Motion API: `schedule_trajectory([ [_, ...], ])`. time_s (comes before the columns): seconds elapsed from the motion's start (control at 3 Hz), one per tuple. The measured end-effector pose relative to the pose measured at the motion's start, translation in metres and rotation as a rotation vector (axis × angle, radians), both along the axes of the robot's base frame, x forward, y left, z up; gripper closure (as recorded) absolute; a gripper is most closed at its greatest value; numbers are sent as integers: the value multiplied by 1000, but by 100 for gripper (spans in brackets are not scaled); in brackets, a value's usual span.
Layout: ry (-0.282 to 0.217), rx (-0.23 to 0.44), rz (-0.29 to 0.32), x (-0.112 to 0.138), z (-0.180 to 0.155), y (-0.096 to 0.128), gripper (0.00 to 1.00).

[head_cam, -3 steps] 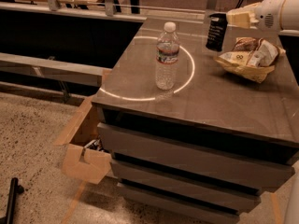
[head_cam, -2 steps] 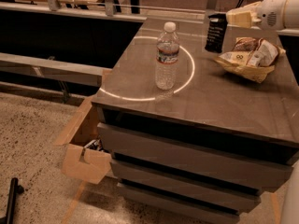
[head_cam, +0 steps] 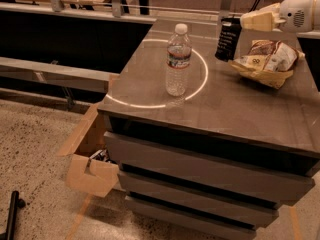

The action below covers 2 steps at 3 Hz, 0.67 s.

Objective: Pick rxbar chocolate

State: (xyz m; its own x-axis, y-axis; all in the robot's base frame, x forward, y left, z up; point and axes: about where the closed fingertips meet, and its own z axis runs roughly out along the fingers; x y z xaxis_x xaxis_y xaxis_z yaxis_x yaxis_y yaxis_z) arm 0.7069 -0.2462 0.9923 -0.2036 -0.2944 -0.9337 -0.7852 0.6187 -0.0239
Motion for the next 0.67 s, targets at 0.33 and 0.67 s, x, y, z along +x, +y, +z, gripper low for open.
schedule_trajectory([
  [0.33, 30, 13, -2, -26, 9, 5, 100],
  [0.67, 61, 23, -26, -49, 9, 9, 100],
])
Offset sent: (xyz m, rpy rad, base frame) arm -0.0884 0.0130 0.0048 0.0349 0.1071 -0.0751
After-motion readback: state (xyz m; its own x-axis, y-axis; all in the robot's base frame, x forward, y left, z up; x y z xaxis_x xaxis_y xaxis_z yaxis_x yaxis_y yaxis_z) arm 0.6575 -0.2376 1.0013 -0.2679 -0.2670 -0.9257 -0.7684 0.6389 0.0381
